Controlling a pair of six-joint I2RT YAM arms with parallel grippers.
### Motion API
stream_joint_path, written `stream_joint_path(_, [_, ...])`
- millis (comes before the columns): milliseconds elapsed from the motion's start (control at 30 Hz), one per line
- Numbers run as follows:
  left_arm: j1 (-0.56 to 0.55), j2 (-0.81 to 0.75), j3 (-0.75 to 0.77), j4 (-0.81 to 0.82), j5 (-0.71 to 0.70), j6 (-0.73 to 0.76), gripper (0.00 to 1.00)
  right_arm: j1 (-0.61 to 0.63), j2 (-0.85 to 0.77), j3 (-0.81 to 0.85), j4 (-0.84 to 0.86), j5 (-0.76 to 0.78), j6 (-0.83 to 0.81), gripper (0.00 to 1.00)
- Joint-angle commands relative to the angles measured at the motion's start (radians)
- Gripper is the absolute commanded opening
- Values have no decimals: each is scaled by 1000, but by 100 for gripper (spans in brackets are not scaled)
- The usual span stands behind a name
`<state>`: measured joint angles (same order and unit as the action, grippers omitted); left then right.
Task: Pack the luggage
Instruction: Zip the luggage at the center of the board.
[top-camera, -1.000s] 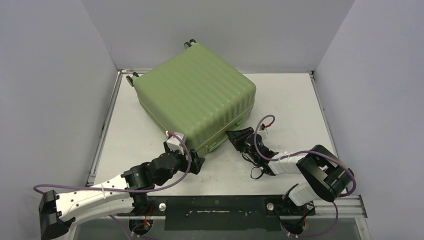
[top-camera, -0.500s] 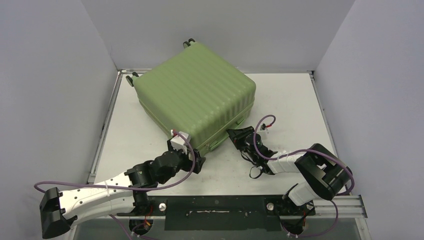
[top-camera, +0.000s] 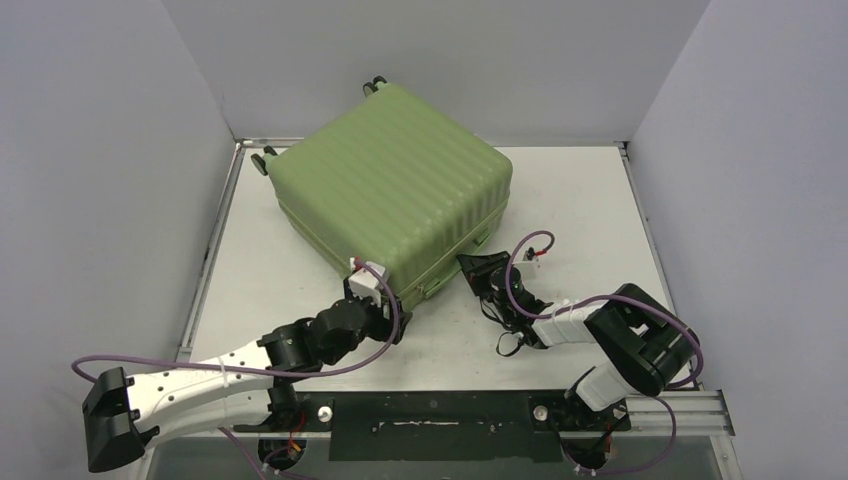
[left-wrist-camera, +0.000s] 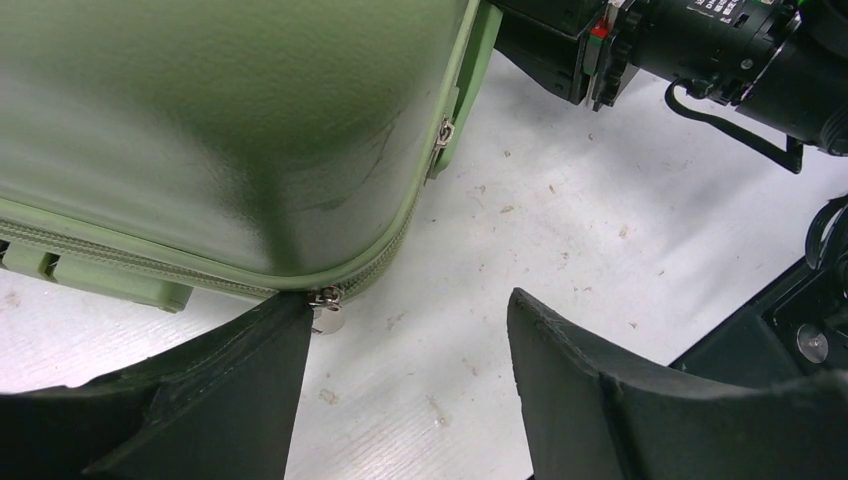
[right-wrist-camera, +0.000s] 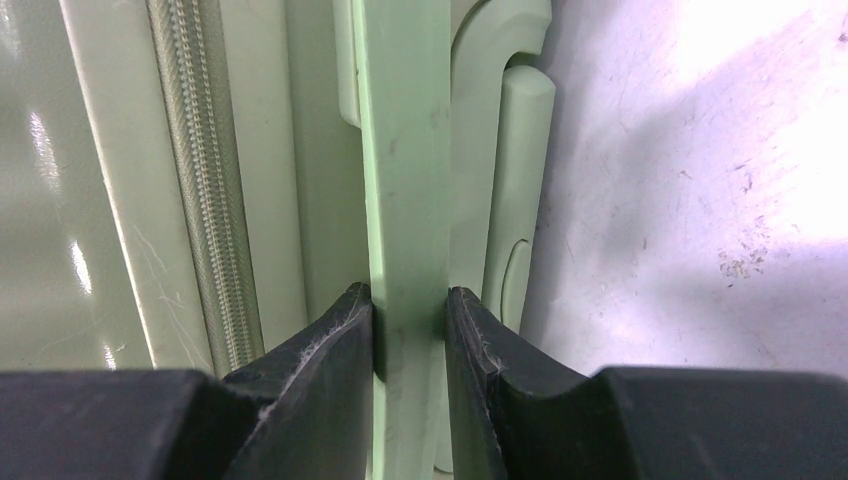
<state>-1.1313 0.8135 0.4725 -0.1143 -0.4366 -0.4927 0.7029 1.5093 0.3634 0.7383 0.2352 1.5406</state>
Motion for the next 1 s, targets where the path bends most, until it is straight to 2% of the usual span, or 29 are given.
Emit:
stream_joint_path(0, [-41,71,42,299,387,-69,65,100,73,-3,-169,-247,-10,0])
stream_joint_path(633, [-50,226,108,419,472,-63,58,133,110,12,-150,-255,-1,0])
stream_joint_path(967, [-49,313,143,484,454,-49,69,178,143,25,-136,-250,12,0])
